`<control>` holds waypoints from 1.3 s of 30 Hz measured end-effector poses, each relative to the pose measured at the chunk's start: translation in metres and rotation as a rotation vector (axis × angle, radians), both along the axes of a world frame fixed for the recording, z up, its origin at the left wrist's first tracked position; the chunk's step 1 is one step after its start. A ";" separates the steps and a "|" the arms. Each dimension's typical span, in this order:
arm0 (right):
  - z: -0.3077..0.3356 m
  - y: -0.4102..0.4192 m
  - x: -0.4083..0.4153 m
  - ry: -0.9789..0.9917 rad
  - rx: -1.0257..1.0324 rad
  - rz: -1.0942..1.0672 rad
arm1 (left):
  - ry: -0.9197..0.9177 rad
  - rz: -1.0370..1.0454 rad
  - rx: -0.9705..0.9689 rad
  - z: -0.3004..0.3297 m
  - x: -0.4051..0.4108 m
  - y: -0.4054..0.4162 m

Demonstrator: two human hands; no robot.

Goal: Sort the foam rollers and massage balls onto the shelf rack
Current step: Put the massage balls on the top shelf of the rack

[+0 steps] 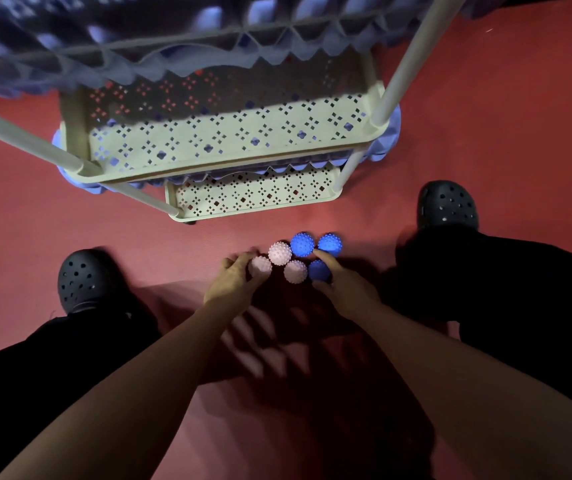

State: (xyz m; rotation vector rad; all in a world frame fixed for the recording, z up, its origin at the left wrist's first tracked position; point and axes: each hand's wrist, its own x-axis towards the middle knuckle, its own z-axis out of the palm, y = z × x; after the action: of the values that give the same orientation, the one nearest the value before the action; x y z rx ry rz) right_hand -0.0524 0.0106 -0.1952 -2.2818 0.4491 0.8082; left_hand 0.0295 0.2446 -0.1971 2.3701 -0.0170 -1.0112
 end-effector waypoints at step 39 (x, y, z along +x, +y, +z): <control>0.586 0.067 -0.005 -0.421 1.233 -0.461 | -0.122 0.509 -1.065 0.597 -0.064 0.031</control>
State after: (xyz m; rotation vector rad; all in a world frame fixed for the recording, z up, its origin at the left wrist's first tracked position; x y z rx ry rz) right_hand -0.0576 0.0772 0.3910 -1.0682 0.1632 0.2021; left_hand -0.0342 0.2755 0.4002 1.3382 0.0032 -0.4162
